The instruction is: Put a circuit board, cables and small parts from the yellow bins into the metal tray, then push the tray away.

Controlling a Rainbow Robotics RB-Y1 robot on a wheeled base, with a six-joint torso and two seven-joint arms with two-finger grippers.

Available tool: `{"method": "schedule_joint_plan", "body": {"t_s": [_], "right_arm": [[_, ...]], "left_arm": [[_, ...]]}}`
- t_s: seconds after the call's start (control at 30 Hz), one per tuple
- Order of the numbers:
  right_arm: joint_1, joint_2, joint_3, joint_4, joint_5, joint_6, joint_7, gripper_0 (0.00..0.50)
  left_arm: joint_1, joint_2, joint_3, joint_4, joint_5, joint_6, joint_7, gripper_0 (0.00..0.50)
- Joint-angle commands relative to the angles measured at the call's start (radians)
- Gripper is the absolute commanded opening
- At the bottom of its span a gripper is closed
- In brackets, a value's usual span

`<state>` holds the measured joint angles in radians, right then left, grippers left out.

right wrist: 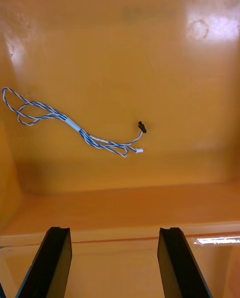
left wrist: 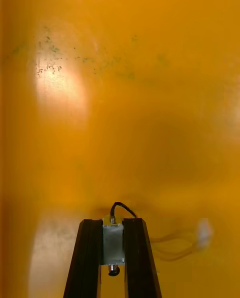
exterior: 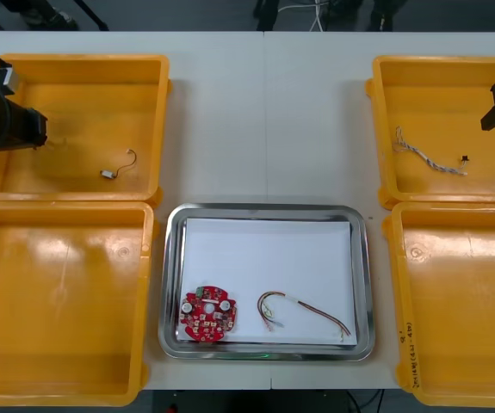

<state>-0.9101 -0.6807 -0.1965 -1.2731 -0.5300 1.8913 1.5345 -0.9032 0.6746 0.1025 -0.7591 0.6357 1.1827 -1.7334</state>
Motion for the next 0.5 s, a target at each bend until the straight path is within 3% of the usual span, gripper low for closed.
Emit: {"method": "schedule_joint_plan", "body": {"t_s": [0.03,0.2,0.5], "right_arm": [[-0.101,-0.037,0.063,0.06,-0.018,-0.035,0.059,0.5],[-0.122,-0.033,0.071,0.124,-0.022,-0.083,0.165,0.5],[-0.136,-0.016,0.075,0.215,-0.027,-0.167,0.366,0.5]], "left_arm": [[-0.033,0.056,0.056,-0.083,-0.024,0.071,-0.095,0.0],[-0.014,0.057,0.068,-0.163,-0.051,0.135,-0.048,0.0],[0.058,0.051,0.066,-0.427,-0.067,0.33,0.08,0.0]]}}
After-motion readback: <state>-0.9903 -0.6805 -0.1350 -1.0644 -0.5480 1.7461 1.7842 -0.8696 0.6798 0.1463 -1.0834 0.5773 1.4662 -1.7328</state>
